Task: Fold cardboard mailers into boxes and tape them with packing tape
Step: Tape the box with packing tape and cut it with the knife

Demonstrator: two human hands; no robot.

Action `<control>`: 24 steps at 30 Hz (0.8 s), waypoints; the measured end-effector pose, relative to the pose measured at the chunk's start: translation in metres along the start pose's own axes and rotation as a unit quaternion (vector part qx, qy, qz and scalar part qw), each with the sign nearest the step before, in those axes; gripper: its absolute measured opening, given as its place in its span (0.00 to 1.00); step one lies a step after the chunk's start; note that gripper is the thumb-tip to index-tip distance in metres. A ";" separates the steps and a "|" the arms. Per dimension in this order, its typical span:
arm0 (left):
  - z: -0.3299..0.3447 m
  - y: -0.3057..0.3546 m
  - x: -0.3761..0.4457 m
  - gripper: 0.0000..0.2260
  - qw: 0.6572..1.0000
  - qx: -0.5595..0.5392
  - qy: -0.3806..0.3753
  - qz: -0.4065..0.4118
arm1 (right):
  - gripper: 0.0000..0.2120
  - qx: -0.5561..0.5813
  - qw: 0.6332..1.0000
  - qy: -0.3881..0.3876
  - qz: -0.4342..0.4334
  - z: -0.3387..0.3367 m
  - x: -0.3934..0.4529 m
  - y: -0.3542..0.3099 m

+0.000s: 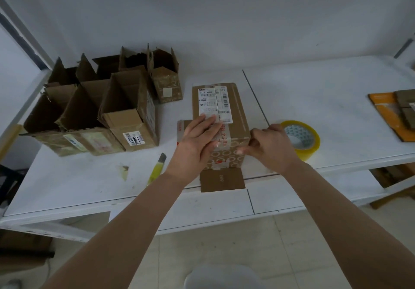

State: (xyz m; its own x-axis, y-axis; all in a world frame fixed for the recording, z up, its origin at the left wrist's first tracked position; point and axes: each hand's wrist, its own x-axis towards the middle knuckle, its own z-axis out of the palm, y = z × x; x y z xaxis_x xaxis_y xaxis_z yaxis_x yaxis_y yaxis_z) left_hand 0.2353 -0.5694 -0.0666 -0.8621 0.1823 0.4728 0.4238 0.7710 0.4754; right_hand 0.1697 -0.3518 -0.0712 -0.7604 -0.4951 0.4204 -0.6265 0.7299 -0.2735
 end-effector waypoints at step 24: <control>-0.022 0.025 0.034 0.18 0.992 -0.018 0.013 -0.120 | 0.15 0.226 0.949 -0.102 0.196 -0.026 0.012 -0.013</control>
State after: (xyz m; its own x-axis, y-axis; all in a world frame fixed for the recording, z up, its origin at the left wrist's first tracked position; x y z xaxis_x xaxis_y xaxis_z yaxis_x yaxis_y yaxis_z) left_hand 0.2227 -0.5576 -0.0222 -0.9321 -0.0213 0.3615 0.2161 0.7683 0.6025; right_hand 0.1732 -0.3547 -0.0401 -0.9386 -0.3419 0.0454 -0.2625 0.6229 -0.7370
